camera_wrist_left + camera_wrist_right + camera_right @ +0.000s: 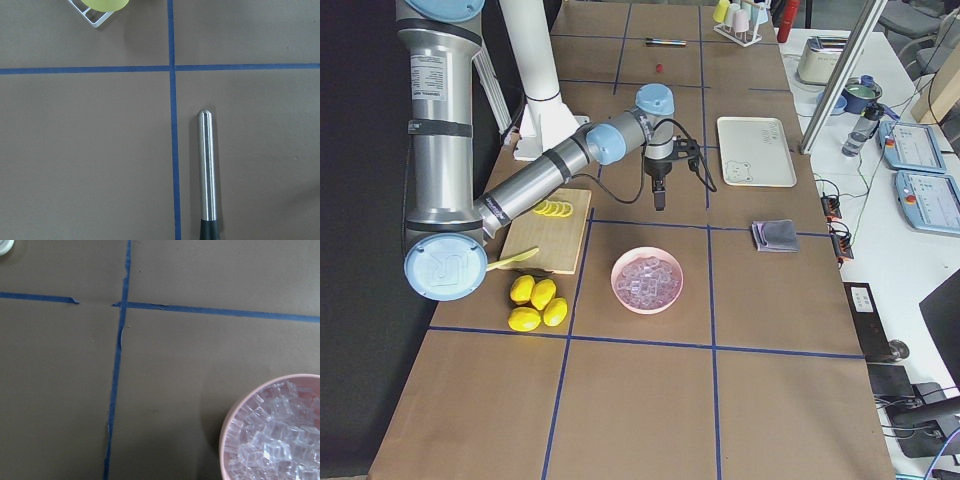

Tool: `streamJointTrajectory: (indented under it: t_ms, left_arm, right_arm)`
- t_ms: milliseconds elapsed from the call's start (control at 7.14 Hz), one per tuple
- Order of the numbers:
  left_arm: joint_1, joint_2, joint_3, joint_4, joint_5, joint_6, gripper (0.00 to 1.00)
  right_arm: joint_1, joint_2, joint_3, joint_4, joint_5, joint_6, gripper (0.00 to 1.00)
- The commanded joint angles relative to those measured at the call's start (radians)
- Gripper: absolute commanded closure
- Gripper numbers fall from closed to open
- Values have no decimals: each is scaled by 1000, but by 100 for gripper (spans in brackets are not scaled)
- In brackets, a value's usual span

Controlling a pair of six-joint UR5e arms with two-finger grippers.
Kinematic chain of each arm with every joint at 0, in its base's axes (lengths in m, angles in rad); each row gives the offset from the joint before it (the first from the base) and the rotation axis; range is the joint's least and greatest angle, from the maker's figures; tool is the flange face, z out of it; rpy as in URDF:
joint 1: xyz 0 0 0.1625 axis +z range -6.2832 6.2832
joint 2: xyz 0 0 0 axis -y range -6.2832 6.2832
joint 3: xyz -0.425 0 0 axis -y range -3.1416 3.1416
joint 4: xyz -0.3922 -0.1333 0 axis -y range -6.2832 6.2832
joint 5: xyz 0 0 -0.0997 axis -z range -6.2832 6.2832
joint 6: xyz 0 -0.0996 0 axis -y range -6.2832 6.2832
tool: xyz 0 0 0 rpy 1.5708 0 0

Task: Mash ice and strawberries in cup
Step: 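Scoop more ice cubes from the pink bowl with the right gripper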

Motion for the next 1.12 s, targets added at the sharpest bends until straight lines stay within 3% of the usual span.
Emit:
streamJointTrajectory:
  t_ms: [0,140,560,840,980]
  left_arm:
    - [-1,15,-27,0,0,-6,0]
    - [-1,15,-33,0,0,-12,0]
    - [-1,17,-33,0,0,-12,0]
    - [0,23,-33,0,0,-15,0]
    - [-1,23,-33,-2,0,-15,0]
  right_arm:
    - [48,-99,-92,161,8,-146,1]
    - [56,-134,-150,287,17,-160,1]
    - [51,-133,-256,316,31,-177,1]
    - [50,-131,-275,316,42,-209,19]
    - [51,-131,-283,314,61,-285,23]
